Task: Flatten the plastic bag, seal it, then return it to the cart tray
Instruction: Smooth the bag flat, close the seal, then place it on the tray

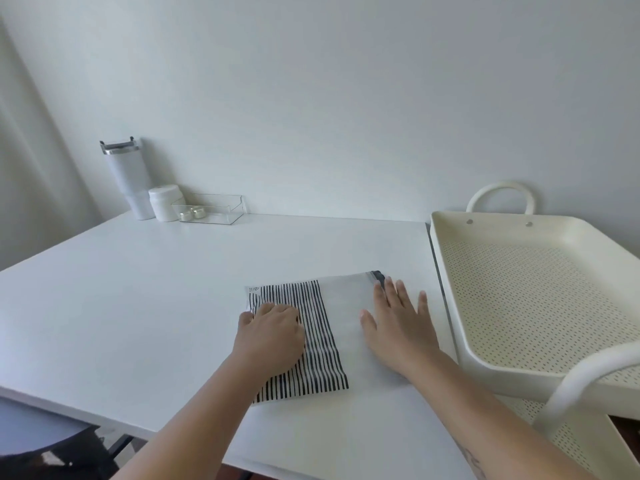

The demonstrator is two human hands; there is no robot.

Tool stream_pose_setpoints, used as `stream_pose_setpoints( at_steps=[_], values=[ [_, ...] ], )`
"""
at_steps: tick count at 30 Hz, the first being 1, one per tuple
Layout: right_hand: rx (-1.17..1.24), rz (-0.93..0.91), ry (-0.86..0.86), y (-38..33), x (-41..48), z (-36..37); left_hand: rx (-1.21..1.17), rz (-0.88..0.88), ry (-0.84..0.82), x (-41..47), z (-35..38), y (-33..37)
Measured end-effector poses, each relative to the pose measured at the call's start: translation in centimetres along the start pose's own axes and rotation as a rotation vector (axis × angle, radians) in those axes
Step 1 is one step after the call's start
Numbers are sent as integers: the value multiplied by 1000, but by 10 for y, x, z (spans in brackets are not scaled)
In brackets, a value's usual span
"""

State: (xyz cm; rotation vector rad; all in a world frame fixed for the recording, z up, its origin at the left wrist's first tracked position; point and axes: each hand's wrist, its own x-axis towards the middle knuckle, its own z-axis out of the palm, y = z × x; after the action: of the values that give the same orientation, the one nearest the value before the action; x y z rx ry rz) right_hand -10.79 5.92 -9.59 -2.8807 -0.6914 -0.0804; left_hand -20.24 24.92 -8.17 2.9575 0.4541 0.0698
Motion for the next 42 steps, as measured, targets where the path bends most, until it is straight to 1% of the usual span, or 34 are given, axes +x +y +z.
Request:
stream_pose_setpoints(
  at_steps=[2,3,4,7,11,13,19,21,23,24,26,28,30,32,34,37,42],
  values=[
    [46,-155,9,-17,10,-3,-40,-45,92,9,-8,-2],
    [75,-213,-17,-29,17,-4,-46,-61,103,15,-11,-4],
    [99,-254,-50,-42,25,-4,-36,-71,80,21,-12,-6],
    [153,-338,-116,-76,48,1,-6,-112,-65,30,-7,-12],
    [144,-376,-173,-88,63,19,-19,-159,-61,30,4,-16],
    [109,-344,-166,-79,64,26,-3,-156,-67,33,6,-16],
    [35,-99,-129,-31,75,25,-16,-135,-74,36,10,-20],
    [19,-39,-128,-28,75,22,-26,-134,-69,34,9,-19],
    [2,9,-88,-31,70,16,-20,-127,-53,33,4,-16],
    [-2,10,-48,-33,65,12,-15,-118,-23,33,1,-15],
    [47,-85,20,-38,50,8,-15,-87,83,30,-3,-12],
    [158,-239,-15,-49,28,8,-45,-47,132,22,-2,-7],
    [197,-326,-88,-58,6,12,-50,-28,64,11,5,-2],
    [134,-329,-110,-58,-6,19,25,-32,-13,3,11,0],
    [66,-270,-100,-49,-8,22,92,-26,-37,3,12,0],
    [17,-141,-96,-28,-7,18,106,-18,-60,3,8,1],
    [67,58,-78,-8,-13,10,103,17,-68,8,5,-5]
  ],
)
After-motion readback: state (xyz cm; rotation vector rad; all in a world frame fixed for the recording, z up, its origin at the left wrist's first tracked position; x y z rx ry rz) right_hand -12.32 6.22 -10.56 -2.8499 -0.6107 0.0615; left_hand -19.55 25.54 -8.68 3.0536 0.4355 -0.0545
